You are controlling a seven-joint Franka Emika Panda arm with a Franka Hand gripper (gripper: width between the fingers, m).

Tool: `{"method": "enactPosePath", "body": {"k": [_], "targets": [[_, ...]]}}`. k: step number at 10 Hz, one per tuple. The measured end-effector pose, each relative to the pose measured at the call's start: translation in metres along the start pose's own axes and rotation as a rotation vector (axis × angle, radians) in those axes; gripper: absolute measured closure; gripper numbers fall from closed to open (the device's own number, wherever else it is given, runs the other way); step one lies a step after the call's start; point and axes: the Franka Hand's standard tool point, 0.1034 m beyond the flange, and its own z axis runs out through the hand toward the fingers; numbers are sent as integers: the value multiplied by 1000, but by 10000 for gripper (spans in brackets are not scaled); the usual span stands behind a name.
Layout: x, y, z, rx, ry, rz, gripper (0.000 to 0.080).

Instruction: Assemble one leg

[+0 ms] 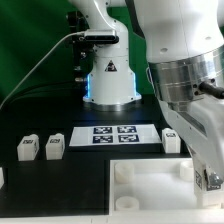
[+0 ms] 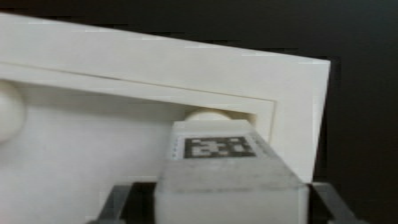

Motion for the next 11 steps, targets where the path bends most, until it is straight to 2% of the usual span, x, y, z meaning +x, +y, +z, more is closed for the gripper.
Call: {"method": "enactPosePath", "body": {"k": [1, 4, 5, 6, 9, 11], "targets": [[-3, 0, 1, 0, 2, 146, 509], [-4, 0, 1, -1, 7, 133, 509], [-5, 1, 1, -1, 7, 125, 326], [-5, 1, 2, -2, 6, 58, 200], [-10, 2, -1, -14, 19, -370, 161], [-11, 2, -1, -14, 21, -541, 152]]}}
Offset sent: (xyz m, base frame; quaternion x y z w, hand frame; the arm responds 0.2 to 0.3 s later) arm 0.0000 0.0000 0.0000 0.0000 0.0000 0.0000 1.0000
